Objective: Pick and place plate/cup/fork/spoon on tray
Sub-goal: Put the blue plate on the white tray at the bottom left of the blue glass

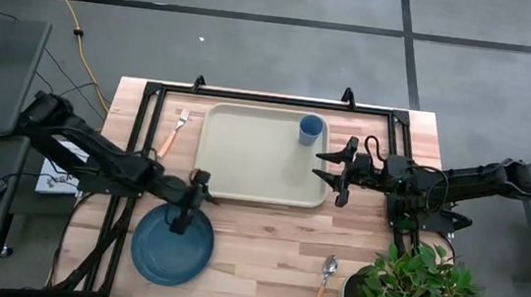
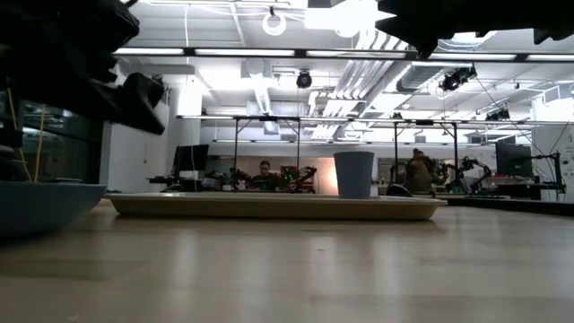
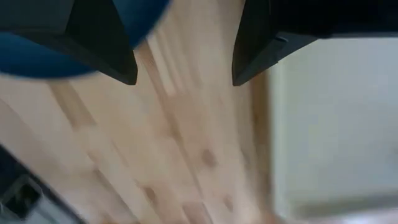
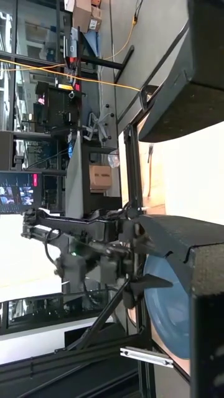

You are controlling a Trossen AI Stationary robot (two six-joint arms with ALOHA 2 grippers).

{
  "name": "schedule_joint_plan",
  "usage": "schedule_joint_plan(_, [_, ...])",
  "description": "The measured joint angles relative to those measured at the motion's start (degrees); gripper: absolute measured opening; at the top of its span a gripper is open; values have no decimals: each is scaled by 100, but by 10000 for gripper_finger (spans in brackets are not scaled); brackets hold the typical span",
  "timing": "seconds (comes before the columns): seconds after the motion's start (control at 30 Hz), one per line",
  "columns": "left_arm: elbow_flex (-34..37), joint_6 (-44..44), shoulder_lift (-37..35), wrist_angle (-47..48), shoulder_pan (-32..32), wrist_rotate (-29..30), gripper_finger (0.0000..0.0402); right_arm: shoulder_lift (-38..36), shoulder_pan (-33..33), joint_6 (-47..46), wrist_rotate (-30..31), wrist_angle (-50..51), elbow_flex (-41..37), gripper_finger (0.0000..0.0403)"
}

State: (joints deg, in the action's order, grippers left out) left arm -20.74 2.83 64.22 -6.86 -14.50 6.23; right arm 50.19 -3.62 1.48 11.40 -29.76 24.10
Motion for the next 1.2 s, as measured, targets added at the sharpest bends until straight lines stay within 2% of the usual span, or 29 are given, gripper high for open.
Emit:
schedule_joint_plan(0.2, [-865,289,589,2086,-35,-240,245,0,2,4,0,11,0,193])
schedule_joint_plan(0.3, [-1106,362,775,2690,-30,-348,245,0,2,7,0,13,0,193])
schedule_joint_plan(0.57, [-1155,253,1220,2737,4,-582,245,0,2,7,0,15,0,193])
schedule_joint_plan(0.77, [-1151,-250,1676,2575,125,-368,245,0,2,7,0,10,2,193])
schedule_joint_plan(0.93, [-1157,-290,1787,2486,229,-521,238,0,2,7,1,17,2,193])
schedule_joint_plan(1.07, [-1155,-304,1785,2488,253,-631,206,0,2,7,2,15,2,193])
schedule_joint_plan(1.2, [-1155,-310,1783,2491,251,-637,147,0,2,7,2,15,2,193])
